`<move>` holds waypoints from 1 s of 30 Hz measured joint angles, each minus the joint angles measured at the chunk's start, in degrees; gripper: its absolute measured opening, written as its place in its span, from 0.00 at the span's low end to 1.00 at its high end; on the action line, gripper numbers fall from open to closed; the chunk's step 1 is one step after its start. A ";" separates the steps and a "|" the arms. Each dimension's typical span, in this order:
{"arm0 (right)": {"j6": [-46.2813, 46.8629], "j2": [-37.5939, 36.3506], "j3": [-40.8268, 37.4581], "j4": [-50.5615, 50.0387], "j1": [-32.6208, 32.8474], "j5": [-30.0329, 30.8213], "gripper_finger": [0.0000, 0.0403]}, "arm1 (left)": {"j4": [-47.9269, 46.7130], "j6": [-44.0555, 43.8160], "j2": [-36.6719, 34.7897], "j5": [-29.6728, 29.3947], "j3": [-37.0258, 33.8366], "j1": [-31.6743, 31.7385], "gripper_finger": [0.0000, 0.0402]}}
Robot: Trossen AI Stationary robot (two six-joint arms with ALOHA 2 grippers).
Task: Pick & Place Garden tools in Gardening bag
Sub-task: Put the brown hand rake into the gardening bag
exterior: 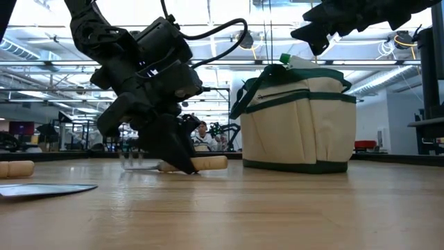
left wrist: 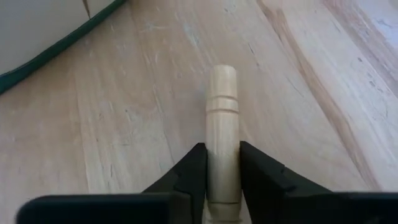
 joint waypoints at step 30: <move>0.02 -0.01 -0.04 -0.03 0.02 -0.02 0.53 | 0.80 4.14 -13.22 1.15 2.65 -3.66 0.19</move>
